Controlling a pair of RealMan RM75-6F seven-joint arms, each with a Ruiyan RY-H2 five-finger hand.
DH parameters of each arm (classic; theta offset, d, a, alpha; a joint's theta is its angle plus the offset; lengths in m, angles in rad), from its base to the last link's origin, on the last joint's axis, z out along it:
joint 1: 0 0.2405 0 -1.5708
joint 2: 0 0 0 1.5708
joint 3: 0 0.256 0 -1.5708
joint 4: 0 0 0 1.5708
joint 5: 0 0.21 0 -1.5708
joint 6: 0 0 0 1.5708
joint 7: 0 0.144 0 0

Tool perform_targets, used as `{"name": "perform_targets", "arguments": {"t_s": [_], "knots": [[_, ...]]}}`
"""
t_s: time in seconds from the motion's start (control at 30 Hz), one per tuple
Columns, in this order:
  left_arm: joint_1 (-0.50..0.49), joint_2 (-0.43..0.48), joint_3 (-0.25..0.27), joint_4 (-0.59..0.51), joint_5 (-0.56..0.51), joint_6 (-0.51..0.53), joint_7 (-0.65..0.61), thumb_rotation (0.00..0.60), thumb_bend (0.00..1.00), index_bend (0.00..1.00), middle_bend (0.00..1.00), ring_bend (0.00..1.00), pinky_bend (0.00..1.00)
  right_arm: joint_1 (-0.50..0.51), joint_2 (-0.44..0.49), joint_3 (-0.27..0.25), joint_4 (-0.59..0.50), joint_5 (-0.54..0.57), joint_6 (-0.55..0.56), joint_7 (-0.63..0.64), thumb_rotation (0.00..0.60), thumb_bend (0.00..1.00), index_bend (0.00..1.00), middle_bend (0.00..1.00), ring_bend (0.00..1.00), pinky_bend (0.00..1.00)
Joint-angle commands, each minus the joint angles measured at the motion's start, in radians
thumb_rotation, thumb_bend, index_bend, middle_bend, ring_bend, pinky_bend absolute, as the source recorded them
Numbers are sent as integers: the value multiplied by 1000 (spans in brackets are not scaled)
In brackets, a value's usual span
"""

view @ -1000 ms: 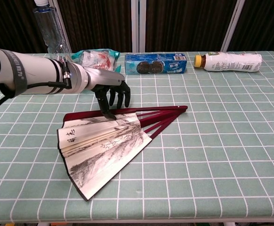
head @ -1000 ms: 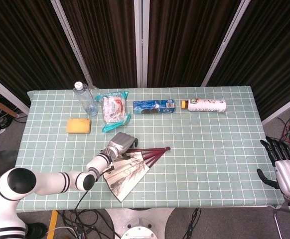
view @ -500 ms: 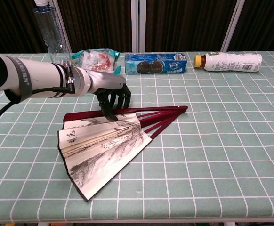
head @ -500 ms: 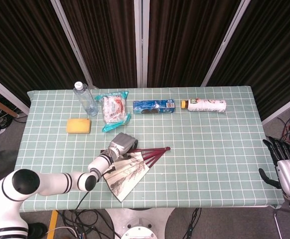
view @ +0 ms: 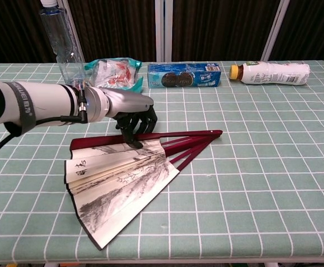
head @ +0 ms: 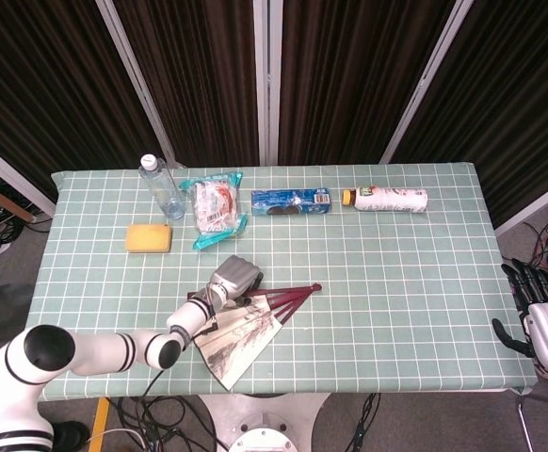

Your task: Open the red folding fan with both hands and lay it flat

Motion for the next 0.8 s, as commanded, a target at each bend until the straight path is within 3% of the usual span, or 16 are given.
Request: {"name": "perform_targets", "arguments": {"t_s": [0.03, 0.13, 0.33, 0.53, 0.6, 0.7, 0.8], "knots": [[15, 16, -8, -21, 23, 16, -12, 600, 335, 613, 636, 631, 731, 1, 1, 0, -1, -4, 1, 3, 600, 267, 0, 0, 0, 0], [35, 51, -23, -61, 46, 31, -38, 600, 338, 628, 653, 653, 765, 5, 3, 0, -1, -12, -3, 11, 600, 268, 0, 0, 0, 0], [121, 220, -83, -238, 137, 80, -175, 600, 340, 632, 662, 661, 779, 39, 11, -11, -7, -46, -53, 36, 600, 268, 0, 1, 0, 0], [241, 411, -135, -423, 275, 167, -345, 600, 340, 632, 662, 661, 787, 119, 22, -46, -33, -121, -175, 209, 600, 268, 2, 16, 0, 0], [277, 450, -150, -461, 317, 192, -405, 600, 341, 632, 662, 662, 793, 156, 24, -56, -33, -144, -224, 298, 600, 268, 60, 58, 0, 0], [339, 486, -168, -503, 404, 253, -510, 600, 343, 632, 662, 661, 792, 225, 8, -63, -10, -171, -307, 428, 600, 268, 237, 135, 0, 0], [387, 506, -178, -528, 494, 300, -613, 600, 349, 632, 662, 661, 792, 291, -31, -62, 12, -182, -380, 510, 600, 268, 270, 163, 0, 0]]}}
